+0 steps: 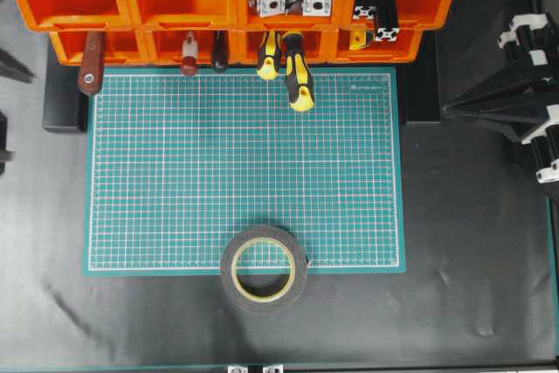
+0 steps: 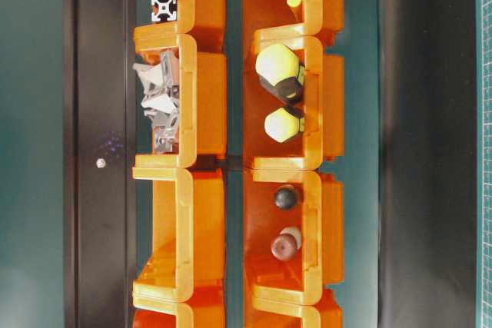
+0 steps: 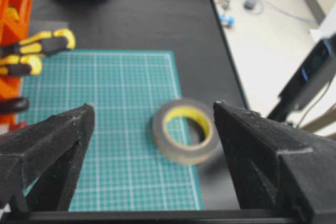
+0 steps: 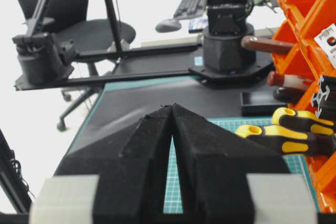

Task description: Pick foam from container rack with left arm.

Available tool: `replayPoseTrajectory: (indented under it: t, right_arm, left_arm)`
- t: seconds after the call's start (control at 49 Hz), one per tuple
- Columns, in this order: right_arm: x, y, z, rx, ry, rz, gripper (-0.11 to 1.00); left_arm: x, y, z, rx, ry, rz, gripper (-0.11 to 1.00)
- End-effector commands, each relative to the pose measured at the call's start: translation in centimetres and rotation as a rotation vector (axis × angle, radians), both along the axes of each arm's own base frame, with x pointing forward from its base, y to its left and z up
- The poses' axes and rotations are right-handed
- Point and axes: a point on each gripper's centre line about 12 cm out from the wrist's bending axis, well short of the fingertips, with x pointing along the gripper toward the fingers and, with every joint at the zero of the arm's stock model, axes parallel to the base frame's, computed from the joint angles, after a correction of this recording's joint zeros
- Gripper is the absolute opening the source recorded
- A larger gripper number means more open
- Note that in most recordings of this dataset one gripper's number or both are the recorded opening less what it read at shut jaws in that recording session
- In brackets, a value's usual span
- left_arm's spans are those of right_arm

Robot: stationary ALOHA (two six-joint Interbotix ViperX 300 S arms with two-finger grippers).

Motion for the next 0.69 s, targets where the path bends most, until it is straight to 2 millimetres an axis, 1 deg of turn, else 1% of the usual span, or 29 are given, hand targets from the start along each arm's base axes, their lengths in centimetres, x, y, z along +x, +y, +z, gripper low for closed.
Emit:
replayPoseTrajectory:
  t: [0.0,0.143,0.326,0.469,0.673]
  right_arm:
    - [0.0,-0.1,1.4,0.004,-0.041,-0.004,0.00]
    - [-0.2,-0.2,2.0,0.005,-0.064,-0.011,0.00]
    - [-0.4,-0.3,2.3,0.006,-0.076,-0.013,0.00]
    - [-0.4,-0.3,2.1,0.004,-0.074,-0.016,0.00]
    - [-0.4,-0.4,2.1,0.004,-0.074,-0.017,0.00]
  left_arm:
    - [-1.3,0.3,0.5,0.007,-0.069,-0.001,0.85]
    - [-2.1,0.7,-0.4,0.000,-0.121,0.007,0.81]
    - [-2.0,0.9,-1.9,-0.001,-0.167,0.017,0.79]
    - [-1.8,1.0,-2.1,0.002,-0.203,0.026,0.79]
    - [-1.8,1.0,-2.2,0.003,-0.206,0.026,0.79]
